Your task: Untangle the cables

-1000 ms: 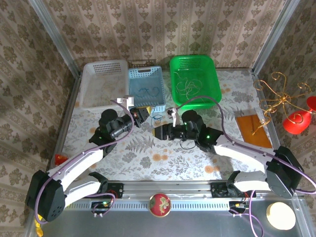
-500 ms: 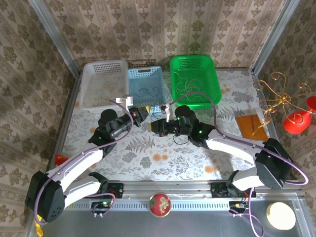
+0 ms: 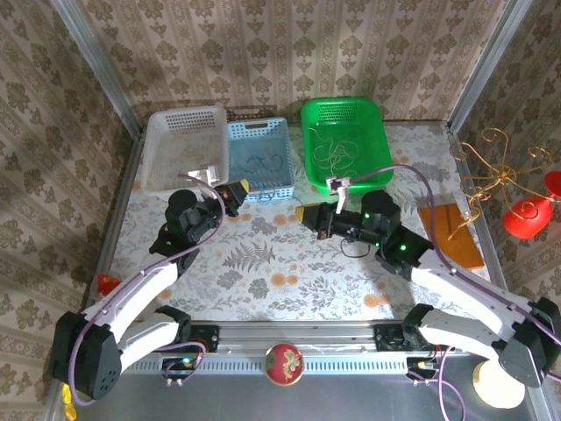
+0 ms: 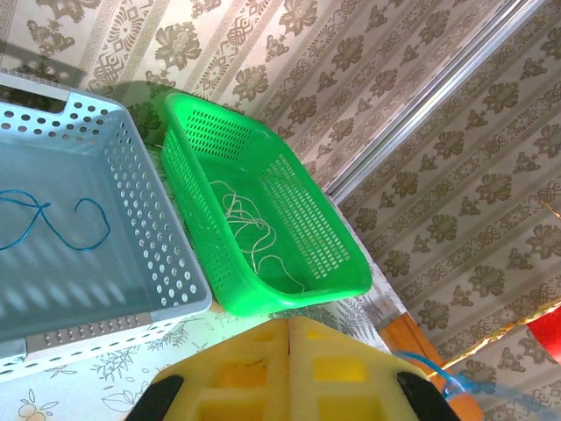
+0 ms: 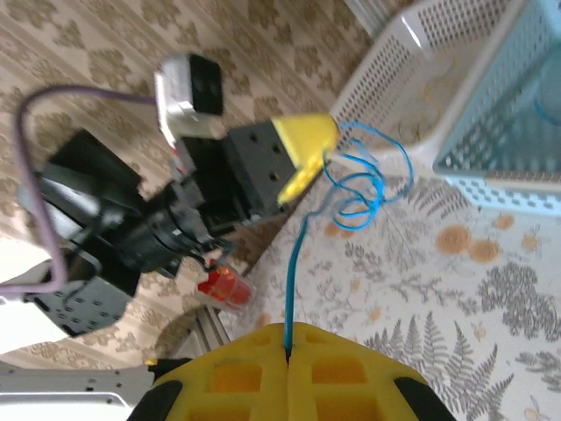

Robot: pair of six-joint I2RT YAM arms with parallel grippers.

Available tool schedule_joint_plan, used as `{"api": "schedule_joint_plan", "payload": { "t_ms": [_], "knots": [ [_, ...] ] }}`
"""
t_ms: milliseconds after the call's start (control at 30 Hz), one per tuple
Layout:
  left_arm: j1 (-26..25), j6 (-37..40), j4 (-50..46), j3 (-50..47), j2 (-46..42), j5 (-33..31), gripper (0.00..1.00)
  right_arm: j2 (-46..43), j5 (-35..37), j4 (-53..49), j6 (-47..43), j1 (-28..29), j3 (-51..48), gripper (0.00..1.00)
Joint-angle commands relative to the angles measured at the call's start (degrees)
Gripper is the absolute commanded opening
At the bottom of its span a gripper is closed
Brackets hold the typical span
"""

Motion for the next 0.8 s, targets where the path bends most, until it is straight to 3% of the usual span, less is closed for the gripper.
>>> {"api": "schedule_joint_plan", "payload": {
  "t_ms": [0,767],
  "knots": [
    [1.7,0.5,-0.6,-0.3,-0.9,-0.1,0.00,-2.4,0.0,-3.3,-1.1,-0.6,1.9,0.00],
    [2.9,2.2,-1.4,-5.3,-0.6,-0.4,0.00,-6.5,5.3,-7.1,-7.2,-3.7,18.4,0.00]
  ]
}}
